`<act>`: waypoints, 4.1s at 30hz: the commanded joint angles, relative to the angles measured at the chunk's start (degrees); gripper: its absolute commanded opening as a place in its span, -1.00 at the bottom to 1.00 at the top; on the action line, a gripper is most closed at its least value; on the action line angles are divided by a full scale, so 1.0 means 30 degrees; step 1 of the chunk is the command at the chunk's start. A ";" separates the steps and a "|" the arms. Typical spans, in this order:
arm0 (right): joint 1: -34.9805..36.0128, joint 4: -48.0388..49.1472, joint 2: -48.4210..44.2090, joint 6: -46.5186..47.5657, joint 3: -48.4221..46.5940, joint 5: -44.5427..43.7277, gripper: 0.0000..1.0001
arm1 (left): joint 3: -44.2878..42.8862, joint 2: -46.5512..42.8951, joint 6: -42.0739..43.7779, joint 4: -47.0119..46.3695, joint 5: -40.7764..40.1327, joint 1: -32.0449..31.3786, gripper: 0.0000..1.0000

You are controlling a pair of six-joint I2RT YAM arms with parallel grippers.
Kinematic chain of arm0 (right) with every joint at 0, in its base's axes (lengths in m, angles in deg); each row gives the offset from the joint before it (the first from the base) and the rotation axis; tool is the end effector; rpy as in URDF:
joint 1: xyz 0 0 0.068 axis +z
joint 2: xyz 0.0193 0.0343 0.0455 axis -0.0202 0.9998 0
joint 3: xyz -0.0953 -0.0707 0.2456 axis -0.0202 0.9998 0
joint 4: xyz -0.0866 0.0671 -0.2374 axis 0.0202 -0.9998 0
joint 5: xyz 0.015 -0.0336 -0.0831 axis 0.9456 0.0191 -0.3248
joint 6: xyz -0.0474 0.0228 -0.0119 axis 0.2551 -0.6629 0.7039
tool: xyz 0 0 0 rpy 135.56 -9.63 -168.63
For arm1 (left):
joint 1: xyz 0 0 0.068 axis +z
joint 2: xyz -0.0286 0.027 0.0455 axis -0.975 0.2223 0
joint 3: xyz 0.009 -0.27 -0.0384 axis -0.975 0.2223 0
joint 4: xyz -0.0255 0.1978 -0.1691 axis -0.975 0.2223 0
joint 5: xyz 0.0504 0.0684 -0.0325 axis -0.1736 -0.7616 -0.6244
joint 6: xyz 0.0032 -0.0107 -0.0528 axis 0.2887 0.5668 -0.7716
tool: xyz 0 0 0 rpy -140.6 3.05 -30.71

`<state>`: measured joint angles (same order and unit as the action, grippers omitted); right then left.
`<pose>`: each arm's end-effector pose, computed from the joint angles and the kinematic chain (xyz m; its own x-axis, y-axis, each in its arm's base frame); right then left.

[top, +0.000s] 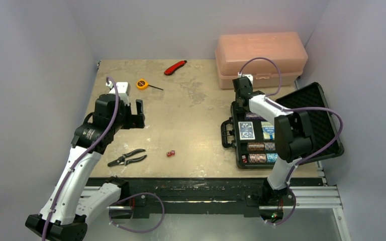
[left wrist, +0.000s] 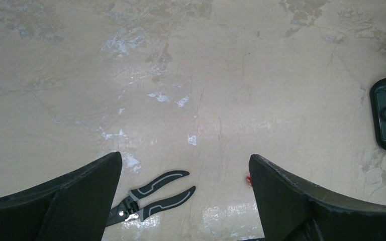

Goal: Pack up texas hold em set

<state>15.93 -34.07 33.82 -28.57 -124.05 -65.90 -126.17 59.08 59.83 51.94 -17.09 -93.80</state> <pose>0.3660 0.0974 0.2023 -0.7440 0.0184 -0.6679 0.1646 0.9739 -0.1565 0.1639 -0.0437 0.3599 -0.5916 -0.0793 -0.8023 0.0282 0.9925 -0.1189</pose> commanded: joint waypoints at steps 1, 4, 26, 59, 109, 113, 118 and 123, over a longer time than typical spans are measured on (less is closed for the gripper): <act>-0.0127 -0.0494 0.0211 -0.0133 -0.0802 -0.2535 -0.90 | -0.0033 -0.0112 -0.0021 -0.0525 0.0134 -0.0077 0.95; -0.0135 -0.0560 0.0297 -0.0133 -0.0835 -0.3199 -0.90 | -0.0031 -0.0106 -0.0007 -0.0523 0.0136 -0.0077 0.95; 0.1592 -0.1228 -0.3229 0.1102 -0.1338 -0.0408 -0.07 | -0.0032 -0.0200 0.0000 -0.0494 -0.0011 -0.0077 0.96; 1.1584 0.5591 -0.6346 0.8394 0.4426 1.3699 0.59 | -0.0033 -0.0529 -0.0088 -0.0402 -0.0641 -0.0077 0.96; 1.2880 1.0734 0.0502 1.4456 0.4045 1.6907 -0.06 | -0.0003 -0.0529 0.0037 -0.0521 -0.0421 -0.0077 0.96; 1.2880 1.0361 0.0736 1.4502 0.3842 1.6961 -0.12 | -0.0004 -0.0528 0.0035 -0.0518 -0.0377 -0.0077 0.95; 1.2880 1.0185 0.0843 1.4531 0.3822 1.6979 -0.13 | -0.0018 -0.0558 0.0037 -0.0524 -0.0366 -0.0077 0.95; 1.2880 1.0121 0.1095 1.4528 0.3736 1.6857 -0.14 | -0.0003 -0.0573 0.0052 -0.0517 -0.0391 -0.0077 0.96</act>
<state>54.33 -3.65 36.94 14.05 -110.80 -16.41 -126.17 58.25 59.83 51.94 -18.56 -93.80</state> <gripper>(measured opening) 0.437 0.979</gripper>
